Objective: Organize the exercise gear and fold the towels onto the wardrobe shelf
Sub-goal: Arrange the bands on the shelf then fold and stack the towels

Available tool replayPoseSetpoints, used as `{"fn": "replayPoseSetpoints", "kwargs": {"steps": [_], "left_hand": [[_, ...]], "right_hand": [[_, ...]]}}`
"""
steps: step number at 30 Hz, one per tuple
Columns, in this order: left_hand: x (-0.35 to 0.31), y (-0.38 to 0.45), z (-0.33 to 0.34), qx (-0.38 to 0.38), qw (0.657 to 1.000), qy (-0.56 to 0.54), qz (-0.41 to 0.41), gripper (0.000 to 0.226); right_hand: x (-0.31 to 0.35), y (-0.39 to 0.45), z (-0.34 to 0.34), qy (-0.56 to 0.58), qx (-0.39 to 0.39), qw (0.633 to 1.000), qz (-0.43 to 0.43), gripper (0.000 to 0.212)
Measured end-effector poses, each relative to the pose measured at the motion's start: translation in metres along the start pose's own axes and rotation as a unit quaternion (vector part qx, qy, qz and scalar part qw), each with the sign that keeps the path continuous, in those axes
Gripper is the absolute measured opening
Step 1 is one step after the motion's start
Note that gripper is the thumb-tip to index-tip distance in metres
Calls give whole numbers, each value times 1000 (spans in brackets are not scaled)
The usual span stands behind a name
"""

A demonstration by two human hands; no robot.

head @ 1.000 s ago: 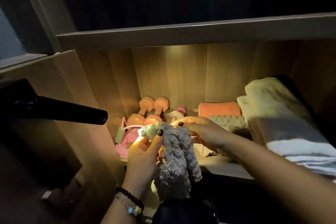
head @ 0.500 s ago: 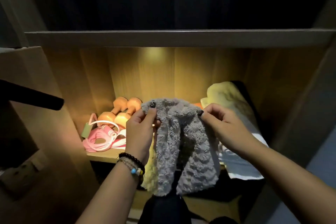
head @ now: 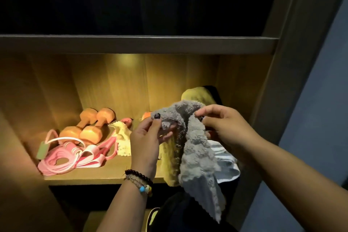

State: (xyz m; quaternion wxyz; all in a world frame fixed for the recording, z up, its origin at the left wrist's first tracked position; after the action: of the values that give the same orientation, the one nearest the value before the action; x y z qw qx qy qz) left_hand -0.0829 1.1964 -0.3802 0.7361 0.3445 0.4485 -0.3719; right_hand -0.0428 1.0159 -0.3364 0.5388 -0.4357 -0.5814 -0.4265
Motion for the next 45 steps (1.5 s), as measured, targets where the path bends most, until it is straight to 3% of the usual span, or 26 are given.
{"fn": "replayPoseSetpoints", "kwargs": {"steps": [4,8,12,17,20,22,28,34,39,45], "left_hand": [[2,-19,0,18,1000,-3,1,18],[-4,-38,-14,45,998,-14,31,18],[-6,-41,-39,81,994,42,58,65],[-15,-32,-70,91,977,172,88,100],[-22,-23,-84,114,961,224,111,112],[-27,-14,-93,107,958,236,119,105],[-43,16,-121,2,975,194,108,58],[-64,42,-127,9,994,96,58,27],[-87,51,-130,15,984,143,108,7],[-89,56,-118,39,988,129,72,31]], "right_hand": [[4,-6,10,62,20,998,0,40],[14,-12,31,-37,18,995,-94,36],[30,-12,62,-199,-14,959,-199,28],[49,-1,94,-264,-24,925,-273,8],[56,7,110,-317,-27,905,-281,25],[61,13,119,-328,-30,899,-287,29],[65,29,147,-334,13,896,-291,29],[75,37,152,-356,37,887,-290,31],[80,32,144,-372,37,874,-311,27],[76,32,126,-383,68,859,-333,25]]}}
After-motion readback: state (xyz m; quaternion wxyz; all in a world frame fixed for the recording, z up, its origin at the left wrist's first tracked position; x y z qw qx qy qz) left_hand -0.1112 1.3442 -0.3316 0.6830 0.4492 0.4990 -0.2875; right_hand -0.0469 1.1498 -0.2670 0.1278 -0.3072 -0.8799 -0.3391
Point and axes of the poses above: each hand's wrist, its own y-axis towards the middle knuckle, its own z-axis out of the palm, x = y × z, the point moved 8 cm from there along y, towards the middle knuckle
